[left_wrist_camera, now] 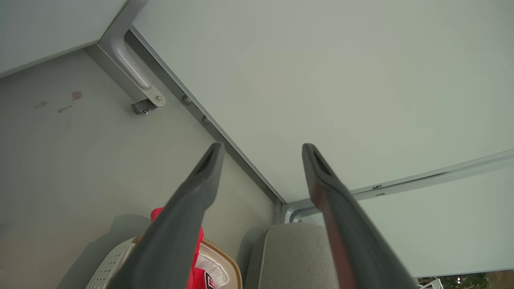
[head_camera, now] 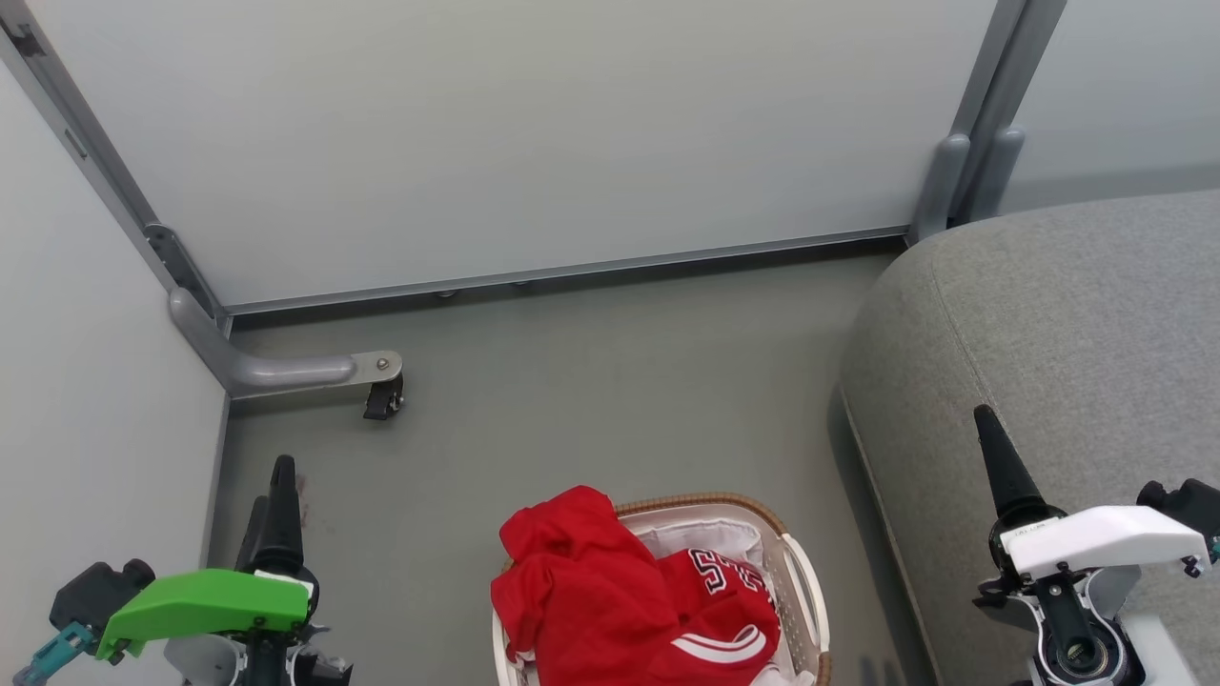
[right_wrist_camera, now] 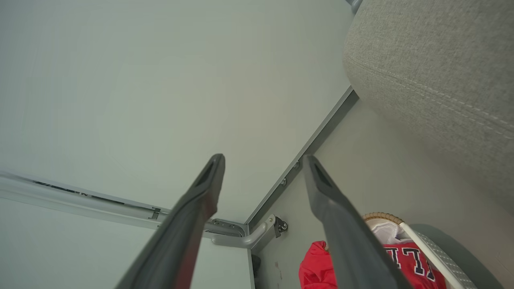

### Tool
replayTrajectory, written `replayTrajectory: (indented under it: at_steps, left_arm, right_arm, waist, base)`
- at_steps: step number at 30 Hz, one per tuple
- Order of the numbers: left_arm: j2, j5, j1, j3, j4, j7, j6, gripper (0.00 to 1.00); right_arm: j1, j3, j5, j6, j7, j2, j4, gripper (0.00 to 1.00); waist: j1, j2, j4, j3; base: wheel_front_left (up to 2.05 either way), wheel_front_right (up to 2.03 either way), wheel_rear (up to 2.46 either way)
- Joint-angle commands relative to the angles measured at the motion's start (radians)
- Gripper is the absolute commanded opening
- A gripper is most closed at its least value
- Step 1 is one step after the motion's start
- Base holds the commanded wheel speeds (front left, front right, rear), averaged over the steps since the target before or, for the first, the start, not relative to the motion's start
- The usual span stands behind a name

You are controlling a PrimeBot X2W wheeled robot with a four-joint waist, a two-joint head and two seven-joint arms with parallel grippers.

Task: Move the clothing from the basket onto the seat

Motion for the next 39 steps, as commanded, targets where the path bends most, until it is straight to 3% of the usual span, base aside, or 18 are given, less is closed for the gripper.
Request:
replayTrajectory:
  at_steps: [1,21,39]
  left_arm:
    - [0.013,0.052,-0.035,-0.001,0.000,-0.014,-0.001,1.00]
    - [0.040,0.421,-0.057,-0.087,0.053,-0.088,0.009,1.00]
    - [0.061,0.621,-0.042,-0.128,0.010,-0.140,0.051,1.00]
  right_arm:
    - [-0.033,0.008,-0.045,0.000,-0.014,-0.012,-0.009,1.00]
    - [-0.063,0.061,-0.402,0.000,-0.087,-0.017,0.037,1.00]
    - [-0.078,0.059,-0.644,0.000,-0.140,-0.001,-0.001,1.00]
  waist:
    - [0.0000,-0.0001,0.001,0.000]
    - [0.0000,-0.0001,0.002,0.000]
    - [0.0000,-0.0001,0.003,-0.002]
  base:
    - [0.00,0.00,0.00]
    - [0.00,0.00,0.00]
    - [0.00,0.00,0.00]
